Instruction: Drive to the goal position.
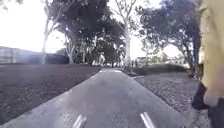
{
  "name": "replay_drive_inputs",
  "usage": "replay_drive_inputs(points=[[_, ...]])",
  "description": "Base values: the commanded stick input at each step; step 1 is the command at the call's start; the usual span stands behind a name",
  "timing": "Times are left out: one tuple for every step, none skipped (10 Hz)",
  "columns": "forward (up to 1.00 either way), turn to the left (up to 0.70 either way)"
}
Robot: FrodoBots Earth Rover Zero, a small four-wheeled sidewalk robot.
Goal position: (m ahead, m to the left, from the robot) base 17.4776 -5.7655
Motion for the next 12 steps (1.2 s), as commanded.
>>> replay_drive_inputs(points=[[0.69, 0.0], [0.69, 0.0], [0.69, 0.0], [0.8, 0.0], [0.86, 0.0], [0.89, 0.0], [0.9, -0.02], [0.93, -0.14], [0.94, -0.24], [0.95, -0.27], [0.95, -0.11], [0.95, 0.0]])
